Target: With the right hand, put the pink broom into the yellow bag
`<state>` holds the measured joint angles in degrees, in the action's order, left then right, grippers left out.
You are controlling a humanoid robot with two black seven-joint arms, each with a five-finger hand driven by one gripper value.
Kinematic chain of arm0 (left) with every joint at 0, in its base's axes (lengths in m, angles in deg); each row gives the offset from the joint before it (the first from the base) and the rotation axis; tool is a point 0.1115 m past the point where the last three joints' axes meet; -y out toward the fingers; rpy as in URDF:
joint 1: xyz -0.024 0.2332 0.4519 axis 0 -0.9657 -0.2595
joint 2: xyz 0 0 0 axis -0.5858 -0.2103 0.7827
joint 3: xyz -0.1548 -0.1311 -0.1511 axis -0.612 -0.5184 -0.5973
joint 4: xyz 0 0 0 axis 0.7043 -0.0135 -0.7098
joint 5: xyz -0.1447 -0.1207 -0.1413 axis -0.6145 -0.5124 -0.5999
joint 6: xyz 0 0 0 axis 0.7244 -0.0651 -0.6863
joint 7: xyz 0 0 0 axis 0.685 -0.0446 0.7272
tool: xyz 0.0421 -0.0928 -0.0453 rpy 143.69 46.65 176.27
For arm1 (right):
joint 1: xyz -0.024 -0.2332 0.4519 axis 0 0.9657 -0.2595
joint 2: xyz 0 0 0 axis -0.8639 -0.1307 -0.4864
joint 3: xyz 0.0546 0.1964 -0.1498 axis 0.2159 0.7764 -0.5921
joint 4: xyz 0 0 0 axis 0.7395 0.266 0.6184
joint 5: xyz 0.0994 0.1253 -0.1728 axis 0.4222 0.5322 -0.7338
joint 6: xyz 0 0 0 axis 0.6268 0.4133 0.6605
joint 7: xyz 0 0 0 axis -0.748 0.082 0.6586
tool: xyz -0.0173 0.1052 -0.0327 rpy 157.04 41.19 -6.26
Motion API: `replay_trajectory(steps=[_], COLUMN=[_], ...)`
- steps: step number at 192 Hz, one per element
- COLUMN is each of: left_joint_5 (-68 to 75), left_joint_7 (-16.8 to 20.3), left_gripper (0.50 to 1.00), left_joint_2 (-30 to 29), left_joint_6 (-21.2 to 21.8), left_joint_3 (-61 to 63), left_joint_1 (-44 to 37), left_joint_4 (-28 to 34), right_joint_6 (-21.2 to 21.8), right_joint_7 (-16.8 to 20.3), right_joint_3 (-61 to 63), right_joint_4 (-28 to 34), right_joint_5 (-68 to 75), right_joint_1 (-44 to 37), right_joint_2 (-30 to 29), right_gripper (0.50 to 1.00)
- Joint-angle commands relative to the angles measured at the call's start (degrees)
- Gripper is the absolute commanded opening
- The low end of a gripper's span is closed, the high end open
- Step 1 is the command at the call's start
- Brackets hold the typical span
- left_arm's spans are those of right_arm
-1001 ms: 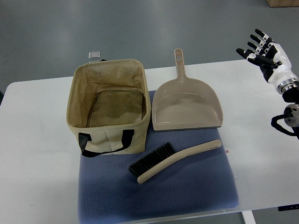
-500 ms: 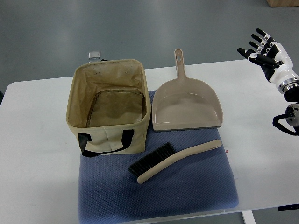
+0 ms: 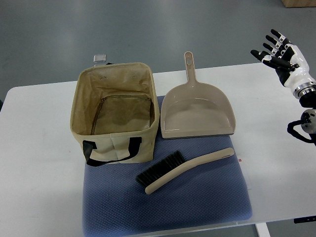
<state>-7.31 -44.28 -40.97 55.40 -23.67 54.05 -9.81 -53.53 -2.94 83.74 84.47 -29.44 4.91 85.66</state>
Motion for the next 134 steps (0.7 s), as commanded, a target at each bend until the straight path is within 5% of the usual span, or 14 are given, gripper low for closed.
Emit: replay_trajectory(steps=[1, 35, 89, 134], left_joint_5=[0.0, 0.0, 0.0, 0.0], left_joint_7=[0.0, 0.0, 0.0, 0.0], left_gripper=[1.000, 1.000, 1.000, 1.000], left_joint_2=[0.0, 0.0, 0.0, 0.0], left_joint_6=[0.0, 0.0, 0.0, 0.0], left_joint_3=[0.0, 0.0, 0.0, 0.0], left_joint_1=[0.0, 0.0, 0.0, 0.0], left_joint_4=[0.0, 0.0, 0.0, 0.0], right_joint_6=[0.2, 0.8, 9.7, 13.8], right_joint_7=[0.0, -0.1, -0.7, -7.8], right_joint_3=[-0.3, -0.9, -3.6, -15.2], right_joint_4=[0.1, 0.4, 2.2, 8.3], right_joint_5=[-0.1, -0.1, -2.7, -20.3], right_joint_1=[0.0, 0.1, 0.0, -0.2], right_joint_2=[-0.1, 0.2, 3.3, 10.2], right_gripper=[0.930, 0.930, 0.928, 0.924])
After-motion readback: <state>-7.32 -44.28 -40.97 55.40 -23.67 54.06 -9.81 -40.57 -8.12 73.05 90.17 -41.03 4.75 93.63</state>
